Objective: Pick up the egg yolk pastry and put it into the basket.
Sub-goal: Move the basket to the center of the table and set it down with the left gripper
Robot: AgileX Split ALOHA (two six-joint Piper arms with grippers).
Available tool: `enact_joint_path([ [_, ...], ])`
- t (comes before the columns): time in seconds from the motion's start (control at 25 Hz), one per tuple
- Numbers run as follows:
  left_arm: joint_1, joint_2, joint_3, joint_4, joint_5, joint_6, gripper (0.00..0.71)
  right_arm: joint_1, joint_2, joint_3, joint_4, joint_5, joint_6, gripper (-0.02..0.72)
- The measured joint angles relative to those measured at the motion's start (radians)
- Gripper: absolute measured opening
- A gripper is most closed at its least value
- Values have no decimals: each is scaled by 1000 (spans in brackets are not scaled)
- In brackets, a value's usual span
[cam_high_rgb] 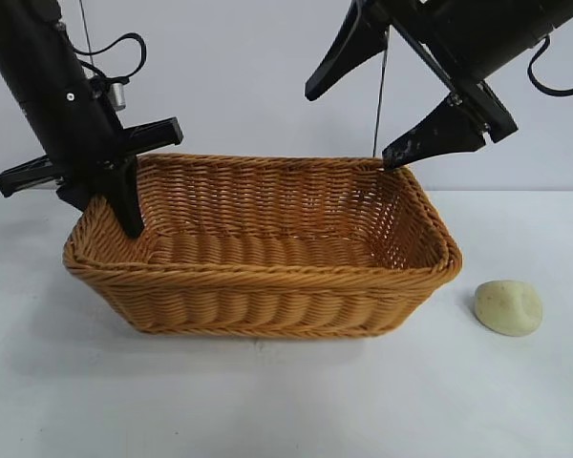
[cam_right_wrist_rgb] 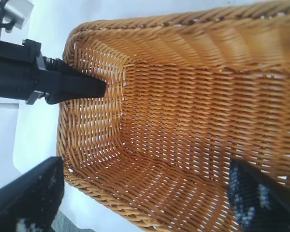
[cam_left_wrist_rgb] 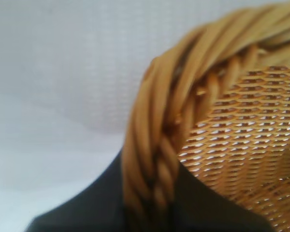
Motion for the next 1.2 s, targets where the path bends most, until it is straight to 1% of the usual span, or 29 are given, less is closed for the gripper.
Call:
enact_joint_path([
  [0.2, 0, 31, 0, 10, -4, 7, 83, 0, 0, 0, -1, 0, 8, 655],
  [0.44, 0, 91, 1, 5, -40, 19, 83, 0, 0, 0, -1, 3, 8, 655],
  [0.6, 0, 93, 1, 5, -53, 23, 83, 0, 0, 0, -1, 3, 8, 655],
  [0.68, 0, 93, 1, 5, -55, 25, 100, 0, 0, 0, -1, 4, 8, 655],
  [0.72, 0, 93, 1, 4, -55, 25, 129, 0, 0, 0, -1, 4, 8, 655],
  [0.8, 0, 93, 1, 2, -59, 25, 246, 0, 0, 0, -1, 4, 8, 655],
  [0.92, 0, 93, 1, -3, -60, 16, 527, 0, 0, 0, -1, 4, 8, 655],
  [0.96, 0, 93, 0, -3, -59, 10, 583, 0, 0, 0, -1, 4, 8, 655],
  [1.0, 0, 93, -2, -3, -53, 6, 626, 0, 0, 0, -1, 4, 8, 655],
  [1.04, 0, 93, -8, -3, -38, 6, 652, 0, 0, 0, -1, 4, 8, 655],
  [1.2, 0, 89, -57, -3, 46, 5, 687, 0, 0, 0, -1, 7, 8, 655],
])
